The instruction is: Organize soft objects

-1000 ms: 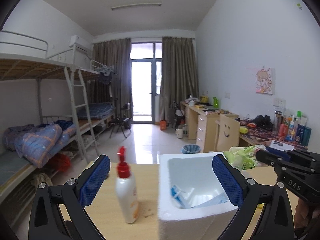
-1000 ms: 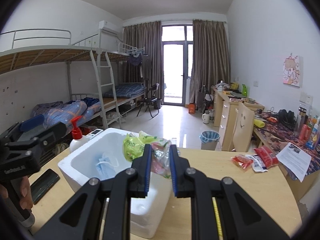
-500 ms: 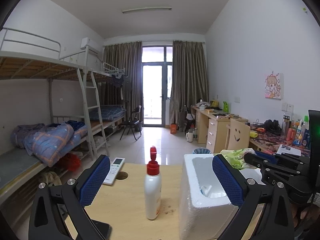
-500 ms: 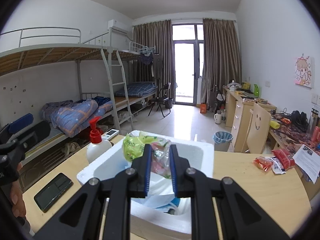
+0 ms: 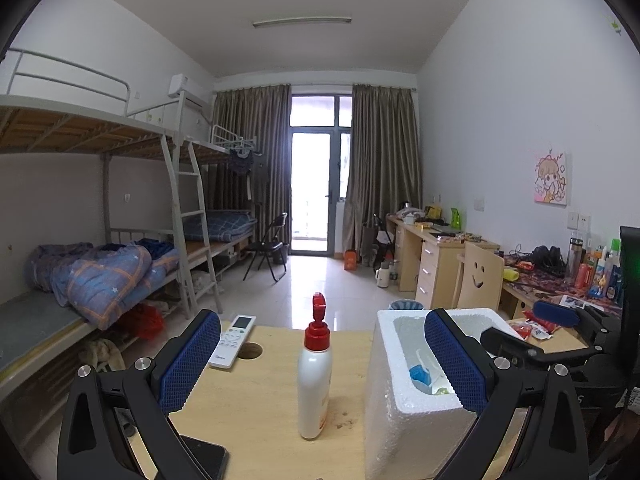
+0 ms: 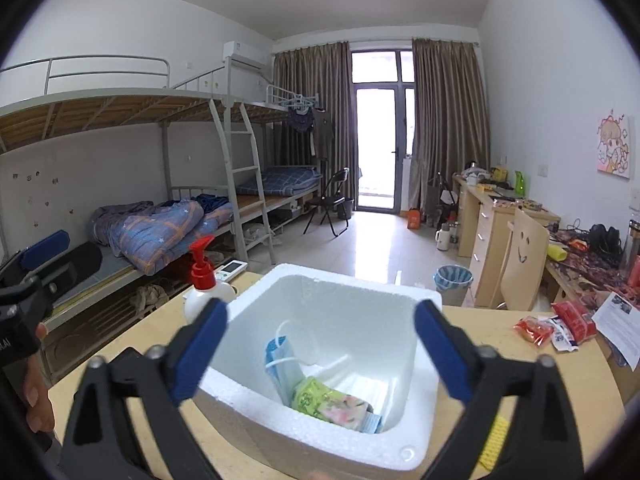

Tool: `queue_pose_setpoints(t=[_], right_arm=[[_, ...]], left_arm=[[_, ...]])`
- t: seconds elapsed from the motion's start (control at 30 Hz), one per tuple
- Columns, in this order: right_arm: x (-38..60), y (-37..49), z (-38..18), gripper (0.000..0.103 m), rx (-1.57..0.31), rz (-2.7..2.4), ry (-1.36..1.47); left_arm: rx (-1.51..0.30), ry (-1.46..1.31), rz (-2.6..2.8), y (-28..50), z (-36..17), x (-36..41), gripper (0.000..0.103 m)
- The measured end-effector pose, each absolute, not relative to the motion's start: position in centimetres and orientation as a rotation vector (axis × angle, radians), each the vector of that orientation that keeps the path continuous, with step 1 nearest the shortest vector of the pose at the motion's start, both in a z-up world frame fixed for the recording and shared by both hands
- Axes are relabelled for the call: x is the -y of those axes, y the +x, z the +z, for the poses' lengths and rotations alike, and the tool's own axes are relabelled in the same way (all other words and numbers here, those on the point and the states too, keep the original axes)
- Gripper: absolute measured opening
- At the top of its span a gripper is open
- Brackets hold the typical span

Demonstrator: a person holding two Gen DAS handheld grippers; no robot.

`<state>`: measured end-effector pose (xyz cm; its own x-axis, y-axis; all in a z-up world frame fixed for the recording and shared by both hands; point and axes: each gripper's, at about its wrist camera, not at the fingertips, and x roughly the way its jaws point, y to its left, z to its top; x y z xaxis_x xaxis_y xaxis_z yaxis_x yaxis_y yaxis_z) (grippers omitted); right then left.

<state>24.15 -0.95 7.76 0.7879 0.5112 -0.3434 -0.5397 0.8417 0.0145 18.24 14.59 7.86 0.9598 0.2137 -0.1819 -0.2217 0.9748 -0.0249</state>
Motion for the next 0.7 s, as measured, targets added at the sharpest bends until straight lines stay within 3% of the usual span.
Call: queue_pose_setpoints(t=[0.7], right_arm=[[1.9,23.3,8.2,0.103,-0.328,0.569,-0.077]], left_arm=[[-0.165,-0.052,0.226,17.6,8.0,-14.1,0.102]])
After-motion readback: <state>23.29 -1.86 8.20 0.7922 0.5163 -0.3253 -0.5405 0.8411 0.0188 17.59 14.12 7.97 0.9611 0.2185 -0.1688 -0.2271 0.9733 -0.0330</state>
